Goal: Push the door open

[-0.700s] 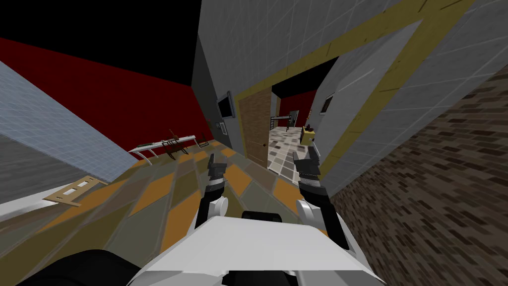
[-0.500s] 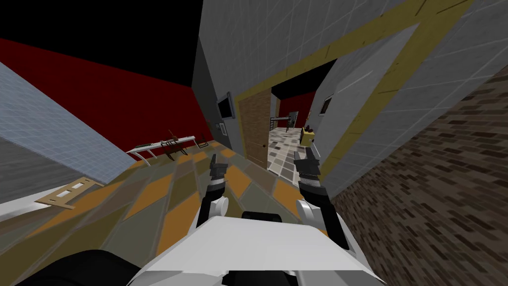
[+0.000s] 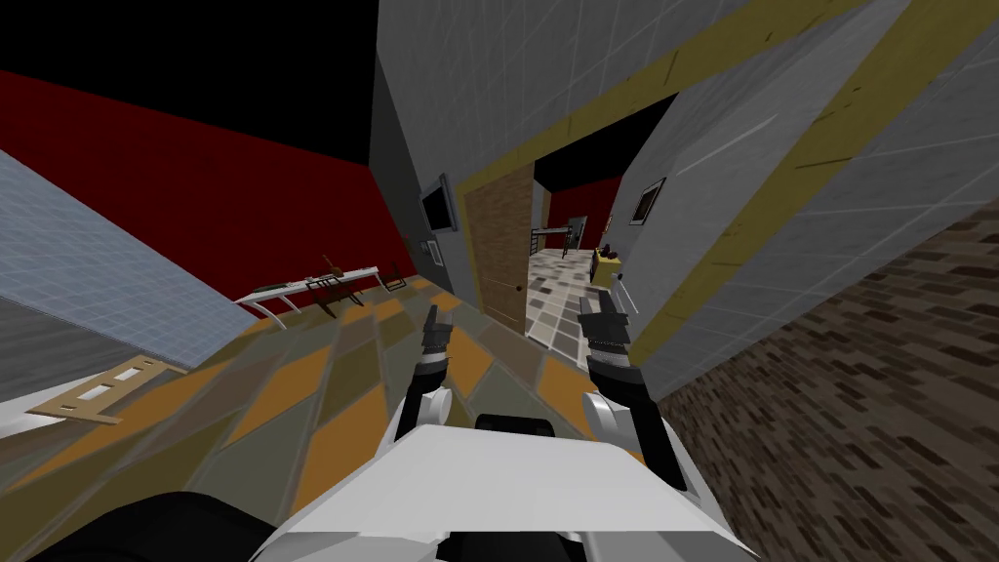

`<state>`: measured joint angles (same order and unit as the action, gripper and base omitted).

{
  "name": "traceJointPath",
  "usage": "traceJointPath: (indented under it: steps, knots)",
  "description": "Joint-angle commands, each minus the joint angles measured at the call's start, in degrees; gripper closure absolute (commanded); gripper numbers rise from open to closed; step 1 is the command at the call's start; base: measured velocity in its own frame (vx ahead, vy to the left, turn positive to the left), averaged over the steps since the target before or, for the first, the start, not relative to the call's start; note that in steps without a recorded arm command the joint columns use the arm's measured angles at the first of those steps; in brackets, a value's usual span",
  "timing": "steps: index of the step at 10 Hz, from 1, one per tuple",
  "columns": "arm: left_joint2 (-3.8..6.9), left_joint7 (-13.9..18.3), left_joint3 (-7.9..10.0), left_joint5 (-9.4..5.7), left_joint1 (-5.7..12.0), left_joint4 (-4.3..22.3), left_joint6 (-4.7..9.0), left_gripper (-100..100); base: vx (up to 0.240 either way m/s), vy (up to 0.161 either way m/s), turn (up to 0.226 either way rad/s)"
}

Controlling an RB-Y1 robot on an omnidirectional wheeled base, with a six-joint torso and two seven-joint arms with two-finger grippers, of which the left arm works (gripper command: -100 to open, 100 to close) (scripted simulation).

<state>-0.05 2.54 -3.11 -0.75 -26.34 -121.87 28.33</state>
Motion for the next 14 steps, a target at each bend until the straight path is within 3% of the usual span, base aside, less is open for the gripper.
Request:
traceJointPath:
  steps: [1,14]
  knots:
    - [0.6,-1.3,0.14,0.65,0.55,1.8,0.69,-100,0.1,-0.016,-0.011]
    - [3.81,-15.2,-0.4,8.13,5.18,16.7,5.29,-100,0.102,-0.017,-0.014]
